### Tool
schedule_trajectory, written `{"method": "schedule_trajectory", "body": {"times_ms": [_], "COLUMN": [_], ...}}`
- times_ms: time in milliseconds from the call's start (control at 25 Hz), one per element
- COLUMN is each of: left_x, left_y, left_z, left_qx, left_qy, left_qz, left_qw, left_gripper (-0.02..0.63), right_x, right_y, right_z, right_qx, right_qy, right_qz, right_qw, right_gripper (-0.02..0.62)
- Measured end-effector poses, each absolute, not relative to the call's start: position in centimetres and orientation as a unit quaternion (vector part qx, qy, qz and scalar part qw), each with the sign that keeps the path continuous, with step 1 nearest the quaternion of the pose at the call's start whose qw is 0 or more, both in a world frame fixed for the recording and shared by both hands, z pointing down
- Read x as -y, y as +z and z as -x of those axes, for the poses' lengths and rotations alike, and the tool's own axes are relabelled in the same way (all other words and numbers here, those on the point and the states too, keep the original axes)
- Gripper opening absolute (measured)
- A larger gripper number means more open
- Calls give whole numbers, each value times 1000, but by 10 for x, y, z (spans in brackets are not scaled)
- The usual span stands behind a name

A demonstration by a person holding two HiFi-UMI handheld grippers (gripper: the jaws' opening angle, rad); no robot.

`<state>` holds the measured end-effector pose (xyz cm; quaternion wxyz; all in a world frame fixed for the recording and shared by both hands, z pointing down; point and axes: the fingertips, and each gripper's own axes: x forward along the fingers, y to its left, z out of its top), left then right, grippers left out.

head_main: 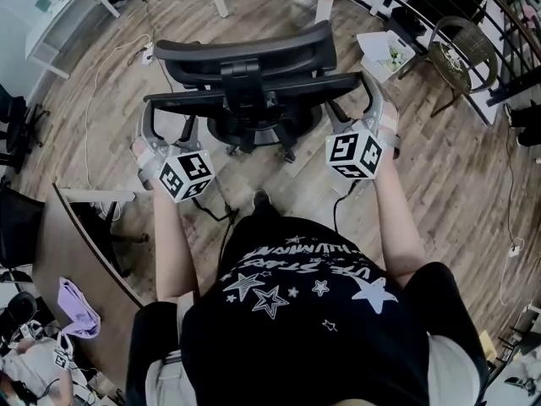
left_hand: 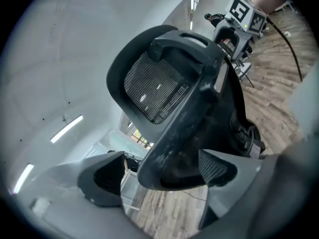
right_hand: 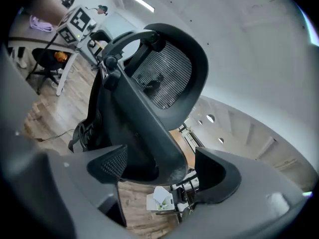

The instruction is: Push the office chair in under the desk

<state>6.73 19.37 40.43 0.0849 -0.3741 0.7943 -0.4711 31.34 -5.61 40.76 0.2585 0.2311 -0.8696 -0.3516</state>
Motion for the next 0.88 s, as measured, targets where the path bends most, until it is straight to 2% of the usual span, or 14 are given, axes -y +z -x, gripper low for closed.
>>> {"method": "schedule_trajectory", "body": {"times_ms": [160,240,280,360,400,440,880], "left_x": [-187,-180,-175,-164,-160,-157,-146], "left_y": [407,404,401,403,406,409,411], "left_z": [-46,-38,-35,-33,-32,-32,12], "left_qx": [-774,-771,-769,-756,-750,-746,-748], "left_qy": [-511,-518,-521,-532,-537,-539,-530], "left_qz": [365,356,352,358,365,369,376], "left_qw": [84,102,116,129,128,128,130], "left_gripper": [469,466,459,388,300,273,270], "right_x": [61,64,66,68,69,70,77], "right_y": [411,409,408,408,409,410,413], "right_z": [-298,-290,-287,-282,-279,-277,-235], "right_qx": [857,848,844,841,841,842,837], "right_qy": [-374,-387,-392,-398,-399,-399,-407], "right_qz": [-228,-236,-239,-227,-213,-199,-196], "right_qw": [272,274,277,289,296,302,309], "right_gripper": [426,376,316,294,288,285,273]}}
